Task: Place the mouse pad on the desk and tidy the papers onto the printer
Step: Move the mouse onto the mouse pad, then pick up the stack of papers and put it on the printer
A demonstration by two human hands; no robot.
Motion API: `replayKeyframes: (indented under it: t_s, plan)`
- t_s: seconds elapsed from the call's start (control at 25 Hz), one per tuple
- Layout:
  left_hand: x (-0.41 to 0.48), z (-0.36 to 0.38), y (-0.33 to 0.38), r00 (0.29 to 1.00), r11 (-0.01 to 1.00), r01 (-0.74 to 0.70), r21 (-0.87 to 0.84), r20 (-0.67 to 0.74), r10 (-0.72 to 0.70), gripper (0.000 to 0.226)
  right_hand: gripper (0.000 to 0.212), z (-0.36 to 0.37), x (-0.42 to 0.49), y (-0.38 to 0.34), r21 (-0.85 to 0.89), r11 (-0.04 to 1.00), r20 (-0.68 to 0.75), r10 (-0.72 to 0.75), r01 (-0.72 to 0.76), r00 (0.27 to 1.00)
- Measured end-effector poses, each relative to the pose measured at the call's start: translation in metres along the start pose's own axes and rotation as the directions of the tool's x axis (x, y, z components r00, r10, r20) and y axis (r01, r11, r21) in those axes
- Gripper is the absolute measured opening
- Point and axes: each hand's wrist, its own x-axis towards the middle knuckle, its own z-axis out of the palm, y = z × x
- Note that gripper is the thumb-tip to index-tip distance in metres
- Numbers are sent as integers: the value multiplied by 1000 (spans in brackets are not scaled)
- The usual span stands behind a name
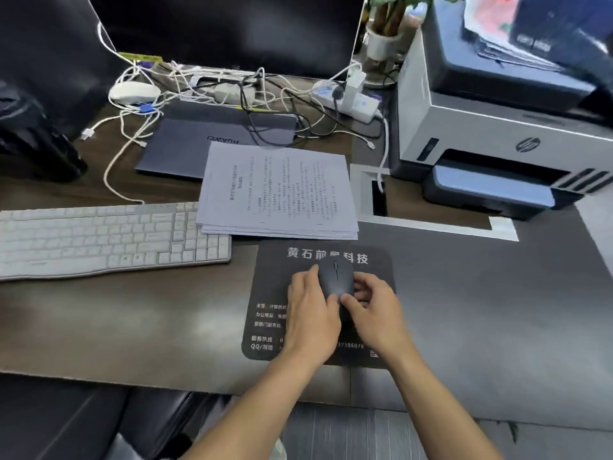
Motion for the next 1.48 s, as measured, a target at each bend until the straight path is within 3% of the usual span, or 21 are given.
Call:
replayKeyframes:
  t_s: [0.4, 0.56, 0.8, 1.08, 1.2, 1.32, 1.48]
  plan:
    - [3, 13, 3, 1000, 996, -5, 85, 2, 5, 61, 33, 2, 7, 15, -40, 999, 5, 14, -13, 1000]
    - [-8, 6, 3, 999, 998, 19, 60, 33, -21, 66, 40, -3, 4, 11, 59, 995, 21, 80, -81, 997]
    - [-21, -62, 5, 998, 999, 34, -36, -46, -35, 53, 33, -29, 9, -23, 208, 972, -54, 124, -110, 991]
    - [60, -160, -4, 989, 997, 37, -73, -142, -47, 44, 27, -35, 76, -87, 179, 982, -77, 70, -55, 995]
    - [113, -187, -10, 970, 991, 97, -88, -215, -114, 43, 30, -23, 111, -104, 106, 993, -70, 57, -50, 996]
    - [157, -203, -16, 947, 971, 209, -113, -226, -230, 40, 38, -3, 132, -112, -81, 996, -27, -31, 29, 999]
    - [191, -203, -22, 914, 926, 365, -93, -152, -376, 56, 53, 33, 141, -123, -291, 919, 230, -203, 267, 952]
